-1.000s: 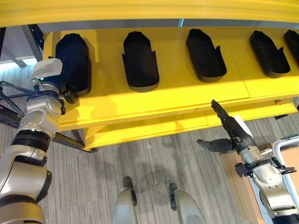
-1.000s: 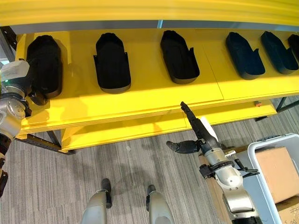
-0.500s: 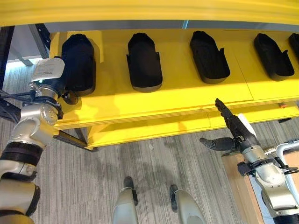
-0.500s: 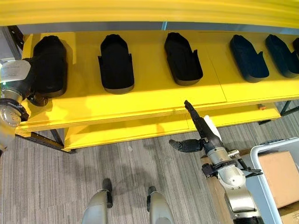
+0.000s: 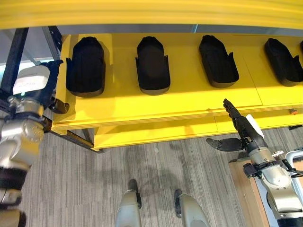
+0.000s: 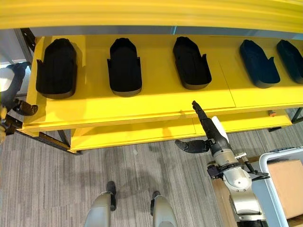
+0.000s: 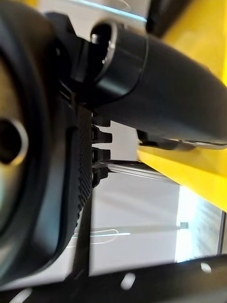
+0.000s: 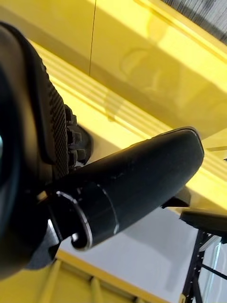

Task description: Move parts from the plastic box to the shelf.

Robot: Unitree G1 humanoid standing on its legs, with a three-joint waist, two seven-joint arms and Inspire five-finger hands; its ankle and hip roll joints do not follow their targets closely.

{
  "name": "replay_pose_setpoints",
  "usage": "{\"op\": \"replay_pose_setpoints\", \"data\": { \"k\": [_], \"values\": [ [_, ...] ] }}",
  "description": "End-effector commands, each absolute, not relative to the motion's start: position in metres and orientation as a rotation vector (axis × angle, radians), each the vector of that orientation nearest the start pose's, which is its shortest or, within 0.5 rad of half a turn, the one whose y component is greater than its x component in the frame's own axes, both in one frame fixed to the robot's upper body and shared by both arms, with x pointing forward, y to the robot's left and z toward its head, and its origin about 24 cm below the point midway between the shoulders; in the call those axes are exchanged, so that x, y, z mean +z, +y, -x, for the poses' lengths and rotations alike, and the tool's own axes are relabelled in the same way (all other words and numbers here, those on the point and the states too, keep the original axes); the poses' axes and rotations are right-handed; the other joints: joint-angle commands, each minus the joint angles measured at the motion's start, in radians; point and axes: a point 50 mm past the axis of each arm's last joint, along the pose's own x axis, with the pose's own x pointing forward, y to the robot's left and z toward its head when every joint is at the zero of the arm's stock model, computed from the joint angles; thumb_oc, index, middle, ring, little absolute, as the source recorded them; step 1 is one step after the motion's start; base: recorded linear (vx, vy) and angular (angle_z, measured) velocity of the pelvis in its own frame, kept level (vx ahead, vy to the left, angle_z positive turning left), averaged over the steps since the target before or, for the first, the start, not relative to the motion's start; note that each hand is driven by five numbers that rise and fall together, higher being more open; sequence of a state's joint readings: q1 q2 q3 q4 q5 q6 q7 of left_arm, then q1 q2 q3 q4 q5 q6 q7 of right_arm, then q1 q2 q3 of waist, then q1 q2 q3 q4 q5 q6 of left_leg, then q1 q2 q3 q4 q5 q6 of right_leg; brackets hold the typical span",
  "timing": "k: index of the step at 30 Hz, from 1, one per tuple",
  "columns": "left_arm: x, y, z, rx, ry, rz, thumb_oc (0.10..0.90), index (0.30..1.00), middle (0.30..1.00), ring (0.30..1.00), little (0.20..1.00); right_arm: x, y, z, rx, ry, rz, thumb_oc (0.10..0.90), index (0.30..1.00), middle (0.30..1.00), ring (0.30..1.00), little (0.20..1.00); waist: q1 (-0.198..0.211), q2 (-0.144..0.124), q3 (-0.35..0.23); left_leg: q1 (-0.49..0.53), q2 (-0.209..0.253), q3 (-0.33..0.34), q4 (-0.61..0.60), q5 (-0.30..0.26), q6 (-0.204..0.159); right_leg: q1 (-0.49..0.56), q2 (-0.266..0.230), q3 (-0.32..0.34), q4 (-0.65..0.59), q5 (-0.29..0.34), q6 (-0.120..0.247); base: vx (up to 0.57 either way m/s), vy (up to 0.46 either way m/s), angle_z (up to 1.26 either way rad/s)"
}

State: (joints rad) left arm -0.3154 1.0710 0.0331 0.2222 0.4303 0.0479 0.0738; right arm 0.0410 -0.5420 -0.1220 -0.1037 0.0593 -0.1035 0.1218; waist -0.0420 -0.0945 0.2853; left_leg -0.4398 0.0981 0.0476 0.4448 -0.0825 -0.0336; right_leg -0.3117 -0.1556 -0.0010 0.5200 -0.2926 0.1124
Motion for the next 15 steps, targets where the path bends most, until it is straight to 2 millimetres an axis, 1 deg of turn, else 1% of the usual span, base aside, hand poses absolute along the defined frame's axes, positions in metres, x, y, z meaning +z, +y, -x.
{"op": "replay_pose_setpoints", "data": {
  "k": [1,2,3,4,5,6,7,8,9,10,11,12,13,15],
  "values": [
    [0.247,0.345,-0.269,0.449,-0.305,-1.331,0.900,1.000,1.000,1.000,1.000,0.150,-0.270,-0.239,-0.061,-0.377,0.548,0.900,1.000,1.000,1.000,1.000,0.013,0.032,-0.103,-0.051,0.007,-0.048,0.077,-0.033,-0.013,0.206,-0.068,-0.062,-0.222,0.078,0.025,0.01,-0.052,0.05],
    [0.239,0.343,-0.266,0.427,-0.307,-1.277,0.900,1.000,1.000,1.000,1.000,0.150,-0.270,-0.239,-0.060,-0.381,0.543,0.900,1.000,1.000,1.000,1.000,0.015,0.037,-0.103,-0.043,0.007,-0.048,0.070,-0.028,-0.014,0.213,-0.067,-0.063,-0.222,0.077,0.023,0.01,-0.057,0.03],
    [0.234,0.343,-0.263,0.403,-0.300,-1.261,0.900,1.000,1.000,1.000,1.000,0.150,-0.271,-0.239,-0.063,-0.377,0.548,0.900,1.000,1.000,1.000,1.000,0.016,0.042,-0.104,-0.032,0.005,-0.049,0.063,-0.025,-0.015,0.219,-0.067,-0.065,-0.222,0.077,0.020,0.00,-0.038,0.03],
    [0.233,0.343,-0.262,0.403,-0.298,-1.260,0.900,1.000,1.000,1.000,1.000,0.150,-0.271,-0.239,-0.061,-0.377,0.549,0.900,1.000,1.000,1.000,1.000,0.014,0.043,-0.103,-0.030,0.005,-0.050,0.061,-0.024,-0.015,0.221,-0.067,-0.066,-0.223,0.077,0.020,0.00,-0.040,0.09],
    [0.227,0.341,-0.260,0.361,-0.288,-1.243,0.900,1.000,1.000,1.000,1.000,0.150,-0.271,-0.239,-0.059,-0.376,0.547,0.900,1.000,1.000,1.000,1.000,0.015,0.048,-0.105,-0.021,0.006,-0.050,0.053,-0.018,-0.017,0.228,-0.065,-0.070,-0.222,0.075,0.018,-0.01,-0.057,0.10],
    [0.219,0.338,-0.258,0.325,-0.281,-1.171,0.900,1.000,1.000,1.000,1.000,0.149,-0.271,-0.240,-0.058,-0.374,0.542,0.900,1.000,1.000,1.000,1.000,0.017,0.054,-0.107,-0.011,0.006,-0.054,0.042,-0.010,-0.018,0.235,-0.064,-0.073,-0.222,0.074,0.016,-0.01,-0.092,0.10],
    [0.205,0.336,-0.255,0.290,-0.265,-1.077,0.900,1.000,1.000,1.000,1.000,0.148,-0.271,-0.240,-0.063,-0.375,0.540,0.900,1.000,1.000,1.000,1.000,0.020,0.062,-0.107,0.004,0.007,-0.057,0.027,0.001,-0.021,0.244,-0.061,-0.078,-0.220,0.071,0.014,0.00,-0.119,0.05],
    [0.185,0.334,-0.249,0.251,-0.233,-0.943,0.900,1.000,1.000,1.000,1.000,0.147,-0.272,-0.239,-0.070,-0.370,0.534,0.900,1.000,1.000,1.000,1.000,0.024,0.069,-0.114,0.026,0.007,-0.061,0.005,0.009,-0.025,0.261,-0.056,-0.082,-0.221,0.064,0.010,0.00,-0.088,0.04],
    [0.185,0.335,-0.248,0.252,-0.233,-0.942,0.900,1.000,1.000,1.000,1.000,0.147,-0.271,-0.239,-0.069,-0.371,0.534,0.900,1.000,1.000,1.000,1.000,0.022,0.071,-0.115,0.026,0.007,-0.061,-0.002,0.017,-0.024,0.259,-0.055,-0.083,-0.224,0.069,0.010,-0.01,-0.075,0.06],
    [0.175,0.333,-0.245,0.239,-0.224,-0.868,0.900,1.000,1.000,1.000,1.000,0.145,-0.272,-0.239,-0.075,-0.366,0.531,0.900,1.000,1.000,1.000,1.000,0.023,0.076,-0.119,0.035,0.009,-0.065,-0.021,0.031,-0.028,0.265,-0.051,-0.087,-0.227,0.069,0.006,-0.03,-0.121,0.09],
    [0.147,0.323,-0.238,0.198,-0.190,-0.654,0.900,1.000,1.000,1.000,1.000,0.142,-0.273,-0.236,-0.083,-0.360,0.527,0.900,1.000,1.000,1.000,1.000,0.026,0.085,-0.124,0.065,0.018,-0.072,-0.064,0.056,-0.034,0.280,-0.041,-0.095,-0.231,0.061,0.000,-0.03,-0.159,0.18],
    [0.138,0.320,-0.234,0.183,-0.176,-0.599,0.900,1.000,1.000,1.000,1.000,0.141,-0.273,-0.235,-0.085,-0.357,0.525,0.900,1.000,1.000,1.000,1.000,0.028,0.092,-0.133,0.075,0.024,-0.075,-0.092,0.079,-0.039,0.282,-0.032,-0.099,-0.239,0.065,-0.003,-0.03,-0.139,0.18],
    [0.137,0.320,-0.234,0.182,-0.174,-0.597,0.900,1.000,1.000,1.000,1.000,0.141,-0.274,-0.234,-0.083,-0.356,0.526,0.900,1.000,1.000,1.000,1.000,0.027,0.094,-0.133,0.078,0.025,-0.076,-0.097,0.082,-0.040,0.284,-0.031,-0.099,-0.241,0.066,-0.004,-0.02,-0.085,0.19],
    [0.118,0.311,-0.227,0.152,-0.143,-0.478,0.900,1.000,1.000,1.000,1.000,0.138,-0.273,-0.233,-0.076,-0.348,0.530,0.900,1.000,1.000,1.000,1.000,0.029,0.105,-0.142,0.115,0.040,-0.080,-0.158,0.115,-0.050,0.298,-0.015,-0.107,-0.253,0.063,-0.012,-0.03,-0.121,0.11]
  ]
}}
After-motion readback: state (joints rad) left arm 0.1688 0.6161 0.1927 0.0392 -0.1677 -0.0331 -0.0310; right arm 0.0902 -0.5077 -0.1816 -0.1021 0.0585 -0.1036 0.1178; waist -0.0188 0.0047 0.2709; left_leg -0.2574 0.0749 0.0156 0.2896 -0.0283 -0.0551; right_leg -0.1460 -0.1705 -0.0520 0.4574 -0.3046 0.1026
